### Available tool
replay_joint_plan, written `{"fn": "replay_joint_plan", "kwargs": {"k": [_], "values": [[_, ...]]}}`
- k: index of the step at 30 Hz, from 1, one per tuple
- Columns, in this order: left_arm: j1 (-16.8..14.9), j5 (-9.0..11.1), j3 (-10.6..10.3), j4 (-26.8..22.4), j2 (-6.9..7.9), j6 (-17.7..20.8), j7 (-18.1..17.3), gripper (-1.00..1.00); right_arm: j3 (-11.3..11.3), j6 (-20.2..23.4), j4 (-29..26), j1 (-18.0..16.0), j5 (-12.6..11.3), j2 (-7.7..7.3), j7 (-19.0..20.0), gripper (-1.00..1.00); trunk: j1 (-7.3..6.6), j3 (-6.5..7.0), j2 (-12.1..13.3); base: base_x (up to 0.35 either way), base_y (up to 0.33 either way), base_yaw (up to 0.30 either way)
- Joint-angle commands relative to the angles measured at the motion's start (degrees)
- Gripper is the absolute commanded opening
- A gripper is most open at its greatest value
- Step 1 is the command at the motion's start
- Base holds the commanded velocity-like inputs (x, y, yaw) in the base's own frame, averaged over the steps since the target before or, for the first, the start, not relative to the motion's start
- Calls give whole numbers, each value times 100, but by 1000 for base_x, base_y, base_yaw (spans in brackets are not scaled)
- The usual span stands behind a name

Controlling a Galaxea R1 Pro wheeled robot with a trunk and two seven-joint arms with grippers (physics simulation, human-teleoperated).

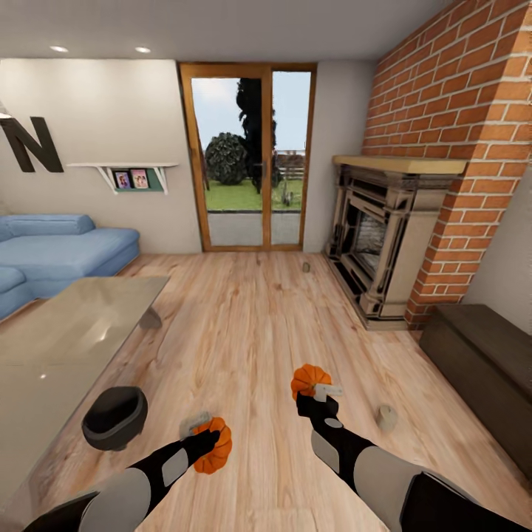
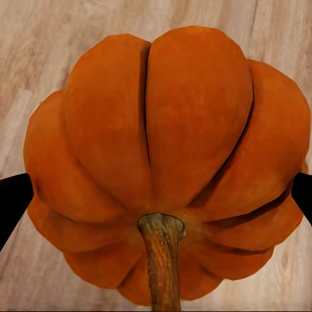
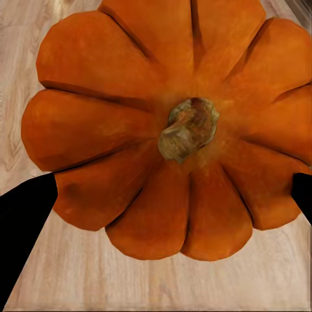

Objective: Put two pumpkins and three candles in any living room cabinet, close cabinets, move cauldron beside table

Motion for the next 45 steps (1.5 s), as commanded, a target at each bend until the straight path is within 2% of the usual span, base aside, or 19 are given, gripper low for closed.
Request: {"fn": "replay_joint_plan", "kwargs": {"k": [1,7,17,32,45], "values": [[-3,48,12,-4,0,5,-21,-100,64,-15,-5,-5,-22,1,-18,-100,-4,-5,-4,-331,0,0],[-3,48,12,-4,0,3,-18,-100,64,-15,-6,-5,-22,1,-16,-100,-4,-5,-4,-232,0,-98],[-3,48,12,-4,0,-4,-23,-100,64,-15,-12,-5,-22,1,-10,-100,-4,-5,-4,-13,0,-176],[-3,48,12,-4,0,-4,-23,-100,59,-15,-15,-5,-22,9,137,-100,-4,-5,-4,0,0,117],[-3,44,10,-4,2,-4,-32,-100,55,-23,-11,-5,-22,1,140,-100,-4,3,-4,0,0,-255]]}}
